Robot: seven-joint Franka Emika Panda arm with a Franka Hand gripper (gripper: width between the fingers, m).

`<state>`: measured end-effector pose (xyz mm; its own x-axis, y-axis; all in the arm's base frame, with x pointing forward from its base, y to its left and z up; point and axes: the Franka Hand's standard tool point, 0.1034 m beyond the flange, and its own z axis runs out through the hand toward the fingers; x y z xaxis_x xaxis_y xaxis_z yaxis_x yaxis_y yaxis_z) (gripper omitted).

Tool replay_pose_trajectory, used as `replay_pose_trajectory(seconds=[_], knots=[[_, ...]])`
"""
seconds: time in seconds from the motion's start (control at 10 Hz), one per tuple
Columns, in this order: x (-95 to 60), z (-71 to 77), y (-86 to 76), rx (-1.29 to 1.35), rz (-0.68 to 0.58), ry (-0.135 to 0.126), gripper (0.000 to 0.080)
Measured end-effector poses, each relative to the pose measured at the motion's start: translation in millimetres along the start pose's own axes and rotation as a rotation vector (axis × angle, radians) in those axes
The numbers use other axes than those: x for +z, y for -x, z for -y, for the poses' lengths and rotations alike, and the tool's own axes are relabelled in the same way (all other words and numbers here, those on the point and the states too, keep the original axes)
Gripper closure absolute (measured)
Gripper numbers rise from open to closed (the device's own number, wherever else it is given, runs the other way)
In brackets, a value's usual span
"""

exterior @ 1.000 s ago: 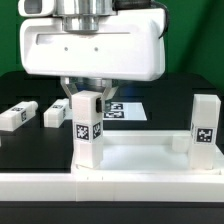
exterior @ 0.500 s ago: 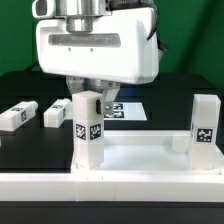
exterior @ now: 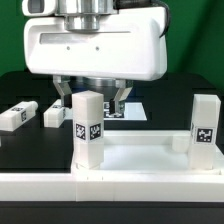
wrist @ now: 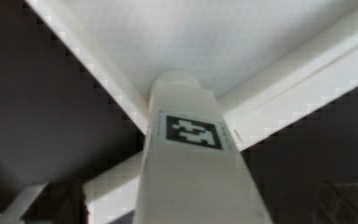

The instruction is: Assemble desk

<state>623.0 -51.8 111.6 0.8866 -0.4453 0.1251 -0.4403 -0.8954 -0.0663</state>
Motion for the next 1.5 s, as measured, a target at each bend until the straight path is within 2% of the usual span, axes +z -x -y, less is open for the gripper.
replay_pose_trajectory(seconds=[0.7,1.2,1.3,1.4,1.5], knots=[[0.4,-1.2,-1.1,-0.545,-0.001,0.004,0.0151],[0.3,-6.2,-3.0,-0.868,0.004,0.024,0.0151],[0.2,-7.2,-3.5,-0.908,0.004,0.024,0.0237],[0.3,-6.9,-3.2,-0.885,0.004,0.023,0.0372],[0.4,-7.0,-3.2,-0.885,0.004,0.023,0.0372]])
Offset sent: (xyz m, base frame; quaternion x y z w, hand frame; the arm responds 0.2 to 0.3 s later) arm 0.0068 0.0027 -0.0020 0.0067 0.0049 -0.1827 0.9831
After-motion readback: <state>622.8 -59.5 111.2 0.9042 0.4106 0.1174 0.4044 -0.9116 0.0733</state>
